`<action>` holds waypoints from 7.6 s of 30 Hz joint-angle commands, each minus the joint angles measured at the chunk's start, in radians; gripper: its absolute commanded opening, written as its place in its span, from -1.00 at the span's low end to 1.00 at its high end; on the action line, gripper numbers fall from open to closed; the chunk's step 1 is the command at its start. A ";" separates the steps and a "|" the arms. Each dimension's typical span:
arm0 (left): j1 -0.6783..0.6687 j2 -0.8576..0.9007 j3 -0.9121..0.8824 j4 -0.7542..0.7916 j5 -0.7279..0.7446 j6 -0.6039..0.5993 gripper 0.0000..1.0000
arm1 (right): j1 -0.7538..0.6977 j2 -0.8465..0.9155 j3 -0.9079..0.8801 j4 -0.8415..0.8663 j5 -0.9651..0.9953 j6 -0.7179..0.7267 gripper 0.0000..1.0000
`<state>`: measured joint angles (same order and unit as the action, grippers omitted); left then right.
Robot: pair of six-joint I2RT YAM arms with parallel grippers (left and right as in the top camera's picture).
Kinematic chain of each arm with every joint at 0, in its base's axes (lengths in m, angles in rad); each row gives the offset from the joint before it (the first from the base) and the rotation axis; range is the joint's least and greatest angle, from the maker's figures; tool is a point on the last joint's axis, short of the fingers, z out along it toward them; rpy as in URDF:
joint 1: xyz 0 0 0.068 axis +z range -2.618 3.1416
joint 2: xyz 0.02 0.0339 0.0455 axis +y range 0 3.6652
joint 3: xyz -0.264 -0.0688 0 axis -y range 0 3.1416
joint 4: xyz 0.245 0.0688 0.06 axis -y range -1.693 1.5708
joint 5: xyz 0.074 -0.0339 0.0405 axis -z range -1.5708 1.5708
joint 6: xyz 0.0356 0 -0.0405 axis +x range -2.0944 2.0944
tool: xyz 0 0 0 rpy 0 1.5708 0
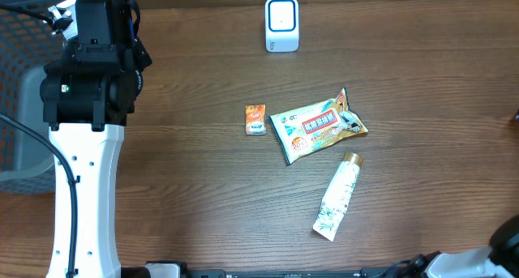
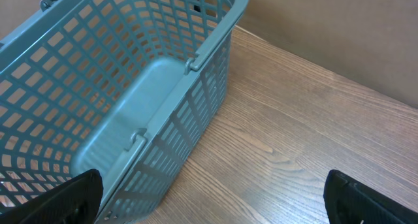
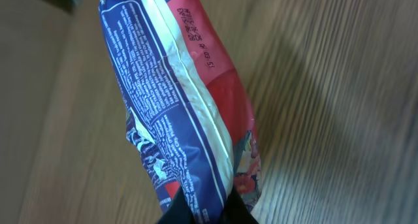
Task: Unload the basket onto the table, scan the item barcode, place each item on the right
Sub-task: 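Move the package right and drop it at the table's right edge, then reach the right gripper back to the snack bag and grasp it, then lift the snack bag and turn it over with the right gripper, then lower the snack bag onto the table and open the right gripper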
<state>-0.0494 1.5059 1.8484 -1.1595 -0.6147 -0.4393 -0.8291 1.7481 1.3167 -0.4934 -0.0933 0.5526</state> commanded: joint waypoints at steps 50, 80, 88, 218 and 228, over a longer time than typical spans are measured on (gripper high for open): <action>0.006 0.005 0.010 0.000 -0.013 -0.006 1.00 | 0.988 -0.353 -0.294 -0.342 -0.154 0.364 1.00; 0.006 0.005 0.010 0.000 -0.013 -0.006 1.00 | 1.380 0.033 -0.294 0.018 -0.006 0.508 0.94; 0.006 0.005 0.010 0.000 -0.013 -0.006 0.99 | 1.380 0.050 -0.295 0.025 0.013 0.525 0.56; 0.006 0.005 0.010 0.000 -0.013 -0.006 1.00 | 1.090 0.012 -0.185 -0.492 -1.292 1.036 -0.93; 0.006 0.005 0.010 0.000 -0.013 -0.006 1.00 | 1.157 0.048 -0.197 -0.405 -1.120 1.101 -0.93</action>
<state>-0.0494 1.5059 1.8484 -1.1595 -0.6147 -0.4393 0.3122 1.7748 1.1213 -0.9417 -1.2484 1.6249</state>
